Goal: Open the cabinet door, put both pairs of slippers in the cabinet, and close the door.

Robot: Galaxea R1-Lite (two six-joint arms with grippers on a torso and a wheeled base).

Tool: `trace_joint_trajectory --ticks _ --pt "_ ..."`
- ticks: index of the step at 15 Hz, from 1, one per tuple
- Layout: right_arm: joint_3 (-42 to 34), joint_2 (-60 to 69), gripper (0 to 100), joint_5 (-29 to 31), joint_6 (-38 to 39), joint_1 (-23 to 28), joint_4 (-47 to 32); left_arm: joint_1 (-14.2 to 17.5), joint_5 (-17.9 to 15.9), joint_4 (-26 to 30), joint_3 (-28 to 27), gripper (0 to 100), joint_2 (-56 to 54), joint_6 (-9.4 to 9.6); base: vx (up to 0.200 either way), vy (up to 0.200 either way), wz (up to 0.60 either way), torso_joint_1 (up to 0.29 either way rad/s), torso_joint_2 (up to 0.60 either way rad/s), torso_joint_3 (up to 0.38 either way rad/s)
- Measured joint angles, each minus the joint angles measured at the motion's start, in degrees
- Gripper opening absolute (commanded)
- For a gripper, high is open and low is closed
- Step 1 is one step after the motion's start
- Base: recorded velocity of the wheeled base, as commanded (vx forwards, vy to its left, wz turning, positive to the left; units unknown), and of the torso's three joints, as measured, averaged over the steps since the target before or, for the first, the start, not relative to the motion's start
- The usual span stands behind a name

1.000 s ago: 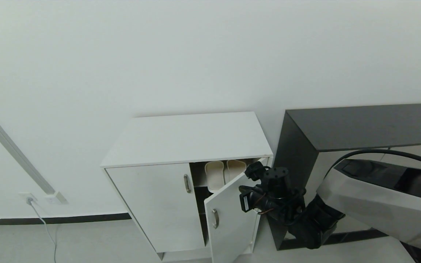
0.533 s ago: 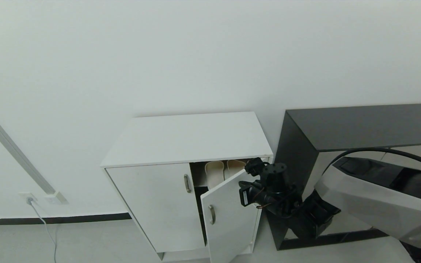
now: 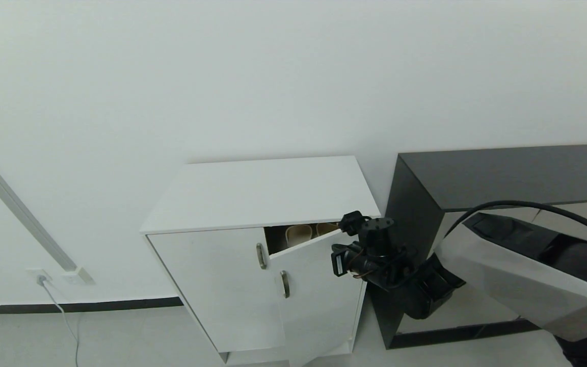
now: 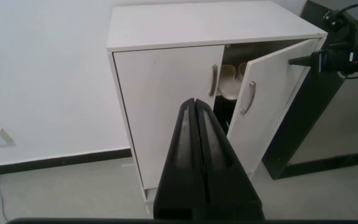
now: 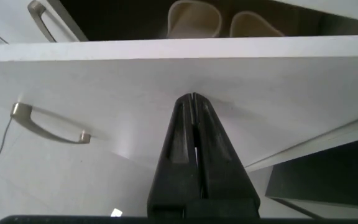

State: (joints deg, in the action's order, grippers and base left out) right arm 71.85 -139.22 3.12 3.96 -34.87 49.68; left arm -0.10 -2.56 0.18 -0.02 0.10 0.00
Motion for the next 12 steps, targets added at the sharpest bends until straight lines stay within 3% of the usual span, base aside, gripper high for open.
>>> trace_joint_trajectory --ticks 12 --pt "9.00 -1.63 0 2.07 -1.01 0.20 -7.20 0.00 0.10 0.00 0.00 0 0.00 -0.05 0.000 0.000 0.00 0.000 0.00 0.000"
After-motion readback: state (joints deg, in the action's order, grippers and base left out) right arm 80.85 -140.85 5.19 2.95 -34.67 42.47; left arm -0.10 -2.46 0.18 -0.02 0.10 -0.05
